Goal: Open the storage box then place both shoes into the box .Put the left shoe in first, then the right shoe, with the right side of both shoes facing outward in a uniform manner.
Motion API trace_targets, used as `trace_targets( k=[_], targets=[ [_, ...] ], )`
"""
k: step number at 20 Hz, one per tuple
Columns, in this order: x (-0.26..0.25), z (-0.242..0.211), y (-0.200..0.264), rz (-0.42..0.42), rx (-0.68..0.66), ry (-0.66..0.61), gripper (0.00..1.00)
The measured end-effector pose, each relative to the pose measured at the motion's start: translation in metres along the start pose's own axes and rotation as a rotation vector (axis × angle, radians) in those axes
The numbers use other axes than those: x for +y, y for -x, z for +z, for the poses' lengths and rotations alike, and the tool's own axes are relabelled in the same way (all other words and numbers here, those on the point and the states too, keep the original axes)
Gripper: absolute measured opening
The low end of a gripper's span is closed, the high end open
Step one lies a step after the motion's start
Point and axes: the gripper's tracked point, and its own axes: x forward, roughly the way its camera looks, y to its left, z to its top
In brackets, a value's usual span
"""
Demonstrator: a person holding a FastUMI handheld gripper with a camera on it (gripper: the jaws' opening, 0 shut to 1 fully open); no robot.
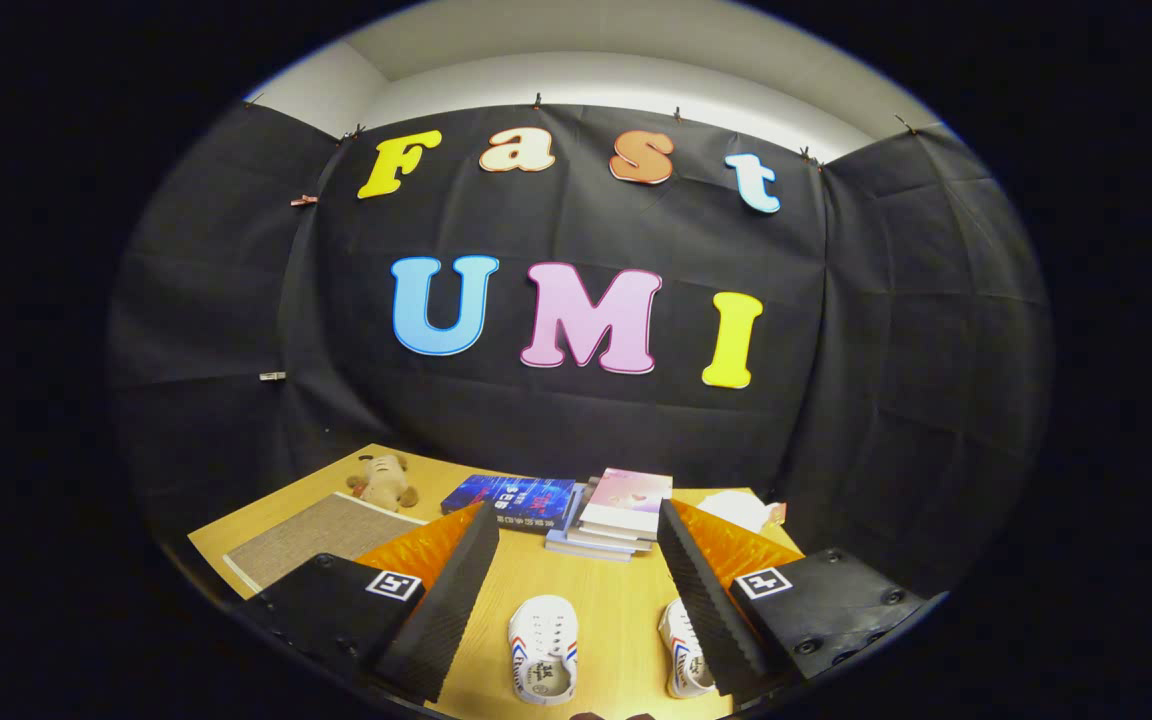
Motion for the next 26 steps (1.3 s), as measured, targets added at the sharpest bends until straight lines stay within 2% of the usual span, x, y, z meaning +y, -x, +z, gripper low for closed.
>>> trace_targets(
  k=[4, 16, 19, 22, 26],
  targets=[
    [0.020, -0.033, -0.010, 0.074, 0.109, -0.085, 0.97],
    [0.112, -0.147, -0.021, 0.477, 0.558, -0.466, 0.98],
    [0.135, -0.173, -0.022, 0.600, 0.693, -0.623, 0.98],
    [0.147, -0.186, -0.016, 0.675, 0.785, -0.796, 0.99],
    [0.163, -0.194, -0.007, 0.772, 0.853, -0.898, 0.98]
  ],
)
